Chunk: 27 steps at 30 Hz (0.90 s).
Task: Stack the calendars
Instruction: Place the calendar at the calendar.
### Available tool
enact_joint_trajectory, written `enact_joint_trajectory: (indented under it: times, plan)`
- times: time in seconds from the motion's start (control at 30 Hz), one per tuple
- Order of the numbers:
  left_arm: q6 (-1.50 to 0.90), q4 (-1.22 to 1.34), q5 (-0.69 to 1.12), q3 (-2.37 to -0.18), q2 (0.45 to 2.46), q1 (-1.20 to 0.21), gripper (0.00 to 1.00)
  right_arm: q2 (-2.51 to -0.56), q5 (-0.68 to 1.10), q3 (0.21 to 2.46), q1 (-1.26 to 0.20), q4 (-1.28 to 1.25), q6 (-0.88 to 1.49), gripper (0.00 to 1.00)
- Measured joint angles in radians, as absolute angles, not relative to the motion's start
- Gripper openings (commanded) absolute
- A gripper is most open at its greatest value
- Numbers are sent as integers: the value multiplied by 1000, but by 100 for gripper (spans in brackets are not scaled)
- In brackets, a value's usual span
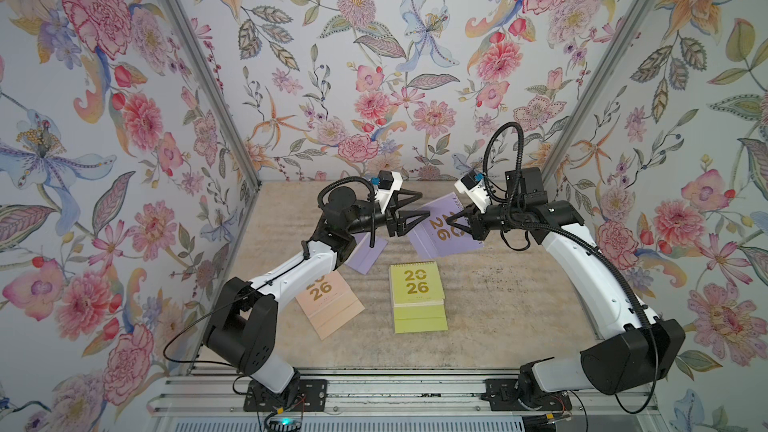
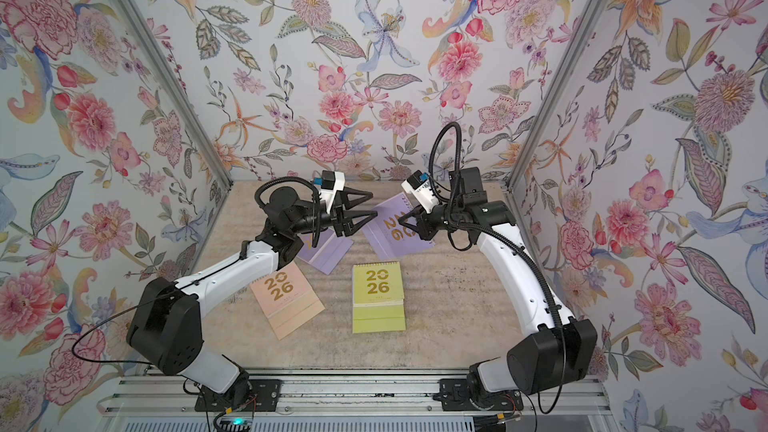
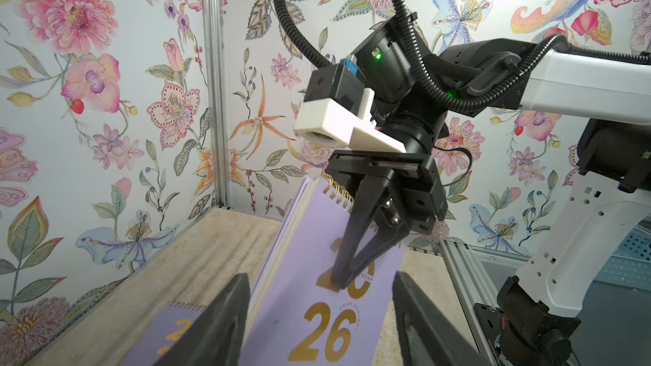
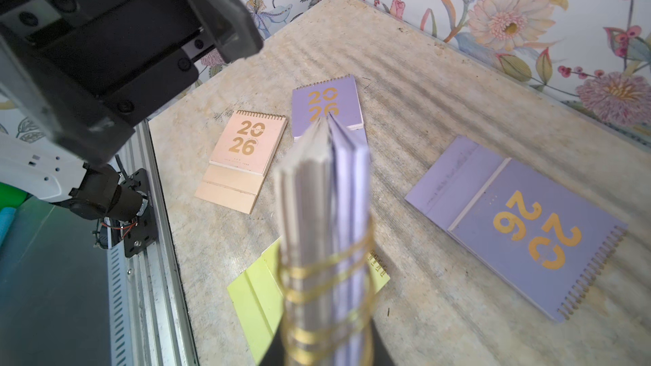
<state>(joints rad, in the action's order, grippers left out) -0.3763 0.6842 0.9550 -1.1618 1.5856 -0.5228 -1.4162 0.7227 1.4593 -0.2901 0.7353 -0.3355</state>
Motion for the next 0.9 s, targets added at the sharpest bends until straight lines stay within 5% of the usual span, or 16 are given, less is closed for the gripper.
enact_joint_trajectory:
  times: [0.67,0.9]
  plan:
    - [-194,436,1040,-1259,1599,-535,60,-1337,736,1393,-339,706,-538,0]
    - [-176,406,1041,-1262,1609,-570,43,-1337,744,1393,-352,682,-561,0]
